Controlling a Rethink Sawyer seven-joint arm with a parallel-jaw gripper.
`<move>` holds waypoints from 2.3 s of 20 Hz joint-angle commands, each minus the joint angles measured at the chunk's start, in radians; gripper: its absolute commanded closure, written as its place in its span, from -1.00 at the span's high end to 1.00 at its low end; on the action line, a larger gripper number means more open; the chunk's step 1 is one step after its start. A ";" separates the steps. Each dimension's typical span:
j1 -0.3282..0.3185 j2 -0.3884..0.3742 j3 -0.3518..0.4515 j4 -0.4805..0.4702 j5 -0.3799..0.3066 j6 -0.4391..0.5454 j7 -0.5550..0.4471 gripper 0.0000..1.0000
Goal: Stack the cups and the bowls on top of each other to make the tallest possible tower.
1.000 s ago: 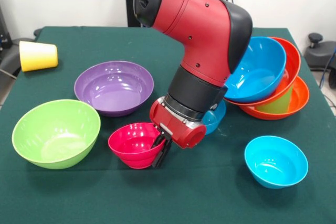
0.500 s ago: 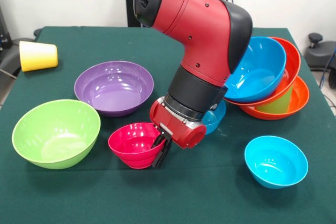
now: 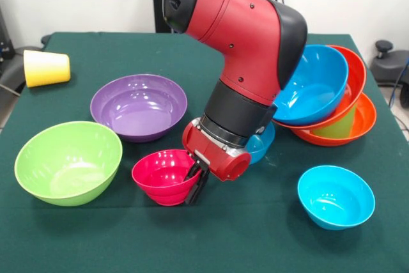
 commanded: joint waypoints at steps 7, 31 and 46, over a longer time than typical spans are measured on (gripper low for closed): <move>-0.002 0.007 0.136 0.039 -0.023 0.061 0.014 -1.00; -0.002 -0.322 0.245 0.333 -0.069 0.288 -0.090 -1.00; 0.023 -0.505 0.343 0.427 0.013 0.536 -0.024 -1.00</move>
